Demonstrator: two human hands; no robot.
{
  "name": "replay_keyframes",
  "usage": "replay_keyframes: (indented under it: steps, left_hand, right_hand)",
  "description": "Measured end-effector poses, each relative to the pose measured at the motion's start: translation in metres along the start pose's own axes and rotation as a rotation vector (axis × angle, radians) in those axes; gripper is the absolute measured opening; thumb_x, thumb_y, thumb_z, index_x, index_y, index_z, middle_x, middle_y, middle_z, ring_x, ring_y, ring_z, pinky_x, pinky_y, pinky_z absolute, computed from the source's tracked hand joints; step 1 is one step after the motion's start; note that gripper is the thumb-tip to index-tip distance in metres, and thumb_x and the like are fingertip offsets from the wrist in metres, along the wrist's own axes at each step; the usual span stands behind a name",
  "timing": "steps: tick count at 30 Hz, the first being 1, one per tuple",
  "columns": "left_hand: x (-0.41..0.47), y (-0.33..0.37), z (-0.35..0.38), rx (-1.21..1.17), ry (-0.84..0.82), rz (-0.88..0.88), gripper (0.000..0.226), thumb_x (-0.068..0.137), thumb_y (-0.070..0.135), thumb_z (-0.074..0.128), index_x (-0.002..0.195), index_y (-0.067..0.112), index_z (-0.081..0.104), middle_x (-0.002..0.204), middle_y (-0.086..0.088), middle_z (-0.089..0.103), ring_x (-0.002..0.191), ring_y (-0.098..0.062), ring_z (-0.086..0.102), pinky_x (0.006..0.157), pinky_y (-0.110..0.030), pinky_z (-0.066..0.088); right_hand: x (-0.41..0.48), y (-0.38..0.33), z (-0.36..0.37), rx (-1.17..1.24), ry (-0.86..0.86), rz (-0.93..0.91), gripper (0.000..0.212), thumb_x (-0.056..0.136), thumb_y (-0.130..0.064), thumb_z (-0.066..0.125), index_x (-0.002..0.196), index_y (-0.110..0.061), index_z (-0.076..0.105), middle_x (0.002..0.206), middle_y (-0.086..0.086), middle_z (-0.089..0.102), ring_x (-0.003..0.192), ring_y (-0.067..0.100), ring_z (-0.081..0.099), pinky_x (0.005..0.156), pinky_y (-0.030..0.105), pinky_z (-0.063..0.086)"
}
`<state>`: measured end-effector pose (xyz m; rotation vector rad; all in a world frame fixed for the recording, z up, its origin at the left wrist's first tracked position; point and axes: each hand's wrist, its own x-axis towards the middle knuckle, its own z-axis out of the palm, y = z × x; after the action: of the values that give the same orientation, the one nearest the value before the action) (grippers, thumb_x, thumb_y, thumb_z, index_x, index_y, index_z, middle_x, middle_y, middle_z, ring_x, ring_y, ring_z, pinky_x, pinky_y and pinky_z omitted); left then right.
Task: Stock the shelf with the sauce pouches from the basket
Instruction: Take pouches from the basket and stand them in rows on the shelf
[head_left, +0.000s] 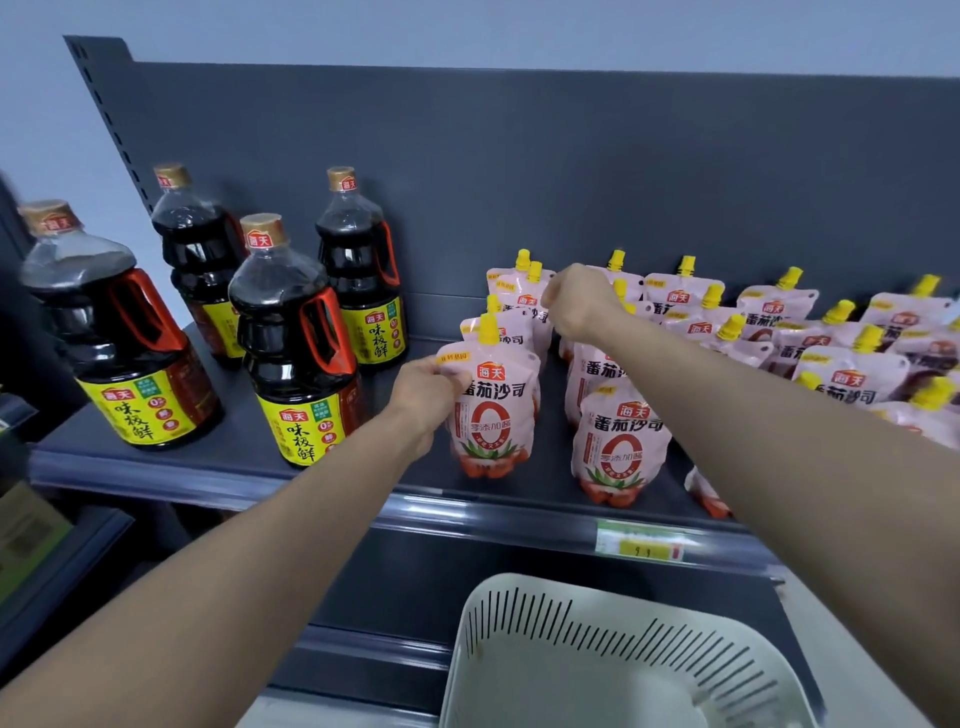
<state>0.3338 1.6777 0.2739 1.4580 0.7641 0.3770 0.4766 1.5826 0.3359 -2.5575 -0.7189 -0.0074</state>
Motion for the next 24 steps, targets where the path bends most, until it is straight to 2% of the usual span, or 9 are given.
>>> replay_keyframes:
  steps: [3, 5, 7, 11, 16, 19, 22, 24]
  left_hand:
    - [0.004, -0.001, 0.007, 0.025, -0.029, -0.017, 0.013, 0.092, 0.005, 0.052, 0.097, 0.01, 0.063, 0.099, -0.009, 0.069, 0.084, -0.021, 0.065, 0.068, -0.032, 0.054]
    - [0.006, -0.003, 0.012, 0.047, -0.048, -0.029, 0.014, 0.092, 0.006, 0.052, 0.1, 0.01, 0.063, 0.097, -0.008, 0.069, 0.084, -0.021, 0.066, 0.067, -0.032, 0.054]
    - [0.008, -0.006, 0.016, 0.087, -0.066, -0.037, 0.018, 0.091, 0.006, 0.053, 0.105, 0.01, 0.063, 0.099, -0.008, 0.069, 0.086, -0.021, 0.066, 0.067, -0.033, 0.055]
    - [0.011, -0.008, 0.019, 0.131, -0.07, -0.048, 0.016, 0.091, 0.008, 0.053, 0.103, 0.012, 0.064, 0.109, -0.011, 0.07, 0.1, -0.026, 0.066, 0.089, -0.044, 0.054]
    - [0.01, -0.007, 0.022, 0.154, -0.18, -0.035, 0.025, 0.091, 0.003, 0.051, 0.114, 0.006, 0.061, 0.115, -0.013, 0.067, 0.108, -0.027, 0.062, 0.095, -0.042, 0.05]
    - [0.01, -0.005, 0.019, 0.217, -0.239, -0.045, 0.035, 0.088, -0.006, 0.048, 0.121, 0.004, 0.057, 0.119, -0.012, 0.065, 0.114, -0.027, 0.058, 0.1, -0.043, 0.046]
    - [0.012, -0.002, 0.016, 0.28, -0.252, -0.026, 0.044, 0.084, -0.014, 0.039, 0.119, 0.005, 0.059, 0.115, -0.011, 0.066, 0.11, -0.026, 0.059, 0.1, -0.042, 0.047]
    - [0.015, 0.002, 0.012, 0.303, -0.225, 0.007, 0.046, 0.081, -0.015, 0.036, 0.11, 0.008, 0.064, 0.112, -0.009, 0.068, 0.109, -0.025, 0.06, 0.099, -0.04, 0.048]
  right_hand:
    - [-0.002, -0.003, -0.005, -0.003, -0.015, -0.017, 0.033, 0.088, 0.001, 0.046, 0.115, -0.001, 0.065, 0.117, 0.019, 0.065, 0.11, 0.034, 0.061, 0.094, 0.041, 0.052]
    - [-0.004, -0.004, -0.009, 0.001, -0.013, -0.032, 0.032, 0.09, -0.002, 0.045, 0.117, -0.001, 0.064, 0.118, 0.02, 0.064, 0.112, 0.035, 0.06, 0.095, 0.041, 0.05]
    - [-0.006, -0.002, -0.012, 0.005, 0.013, -0.047, 0.031, 0.089, 0.002, 0.045, 0.113, 0.002, 0.065, 0.116, 0.021, 0.065, 0.111, 0.035, 0.06, 0.095, 0.041, 0.051]
    - [-0.008, 0.001, -0.013, 0.024, 0.054, -0.053, 0.029, 0.086, 0.009, 0.045, 0.103, 0.006, 0.069, 0.112, 0.021, 0.067, 0.107, 0.035, 0.063, 0.092, 0.044, 0.054]
    - [-0.01, 0.003, -0.014, 0.024, 0.06, -0.064, 0.027, 0.086, 0.009, 0.048, 0.101, 0.005, 0.07, 0.111, 0.021, 0.068, 0.106, 0.035, 0.063, 0.09, 0.044, 0.055]
    - [-0.011, 0.002, -0.014, 0.02, 0.054, -0.07, 0.028, 0.086, 0.009, 0.048, 0.102, 0.004, 0.07, 0.111, 0.021, 0.068, 0.106, 0.034, 0.063, 0.091, 0.043, 0.055]
    - [-0.01, 0.001, -0.014, 0.014, 0.053, -0.076, 0.028, 0.087, 0.008, 0.048, 0.103, 0.005, 0.07, 0.11, 0.021, 0.068, 0.105, 0.035, 0.064, 0.09, 0.043, 0.055]
    - [-0.009, 0.0, -0.014, 0.003, 0.049, -0.081, 0.026, 0.088, 0.007, 0.048, 0.103, 0.005, 0.069, 0.11, 0.021, 0.068, 0.104, 0.034, 0.064, 0.09, 0.043, 0.055]
